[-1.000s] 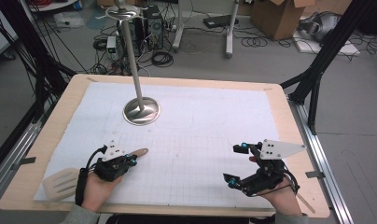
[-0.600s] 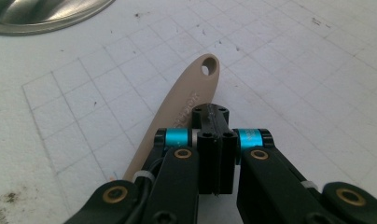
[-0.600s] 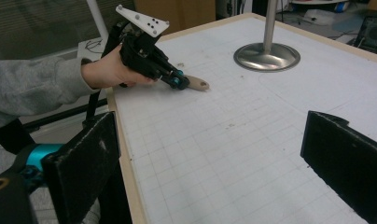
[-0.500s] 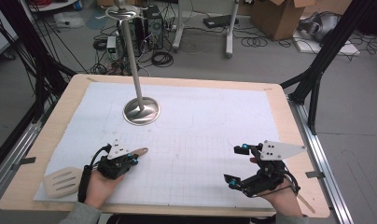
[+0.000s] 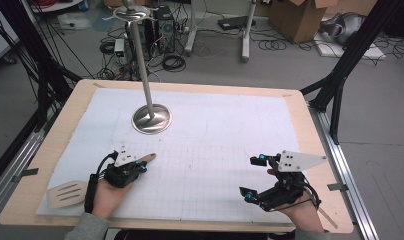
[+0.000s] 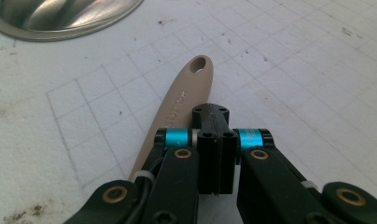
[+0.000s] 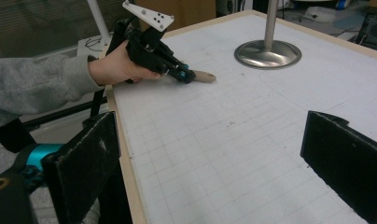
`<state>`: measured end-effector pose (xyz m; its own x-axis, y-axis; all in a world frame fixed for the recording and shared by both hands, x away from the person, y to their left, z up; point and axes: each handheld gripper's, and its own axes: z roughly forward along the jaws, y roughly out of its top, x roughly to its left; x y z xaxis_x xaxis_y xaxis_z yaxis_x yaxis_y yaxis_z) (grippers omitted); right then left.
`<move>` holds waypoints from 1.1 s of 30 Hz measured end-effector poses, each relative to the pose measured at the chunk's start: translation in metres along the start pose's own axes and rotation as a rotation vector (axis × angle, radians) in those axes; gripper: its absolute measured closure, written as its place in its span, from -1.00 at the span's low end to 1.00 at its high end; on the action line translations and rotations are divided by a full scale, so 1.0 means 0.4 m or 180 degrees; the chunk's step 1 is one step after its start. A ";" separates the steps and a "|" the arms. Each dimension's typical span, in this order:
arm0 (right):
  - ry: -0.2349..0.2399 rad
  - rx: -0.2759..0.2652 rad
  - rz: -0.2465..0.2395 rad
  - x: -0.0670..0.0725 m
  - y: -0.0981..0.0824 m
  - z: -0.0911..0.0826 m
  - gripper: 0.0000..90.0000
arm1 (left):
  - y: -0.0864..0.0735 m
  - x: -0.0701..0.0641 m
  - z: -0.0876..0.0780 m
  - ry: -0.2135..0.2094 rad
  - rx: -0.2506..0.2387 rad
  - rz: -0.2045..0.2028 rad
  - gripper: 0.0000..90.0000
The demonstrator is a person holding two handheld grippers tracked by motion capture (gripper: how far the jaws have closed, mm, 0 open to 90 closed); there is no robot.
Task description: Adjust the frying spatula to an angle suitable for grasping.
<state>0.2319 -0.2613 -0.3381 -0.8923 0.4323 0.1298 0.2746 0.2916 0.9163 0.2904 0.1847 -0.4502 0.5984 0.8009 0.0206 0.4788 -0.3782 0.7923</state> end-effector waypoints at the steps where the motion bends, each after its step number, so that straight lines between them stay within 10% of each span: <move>1: -0.0001 0.0007 -0.0006 0.000 0.000 0.001 -0.92 | 0.001 0.001 0.002 0.0019 -0.0003 -0.0023 1.00; 33: 0.0038 0.0038 0.0031 -0.002 -0.008 0.010 -0.92 | 0.038 0.070 0.051 0.0293 -0.0062 -0.0226 1.00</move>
<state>0.2334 -0.2590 -0.3426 -0.8937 0.4251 0.1434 0.2876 0.2977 0.9103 0.3276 0.1917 -0.4500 0.5016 0.8649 0.0192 0.5048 -0.3106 0.8055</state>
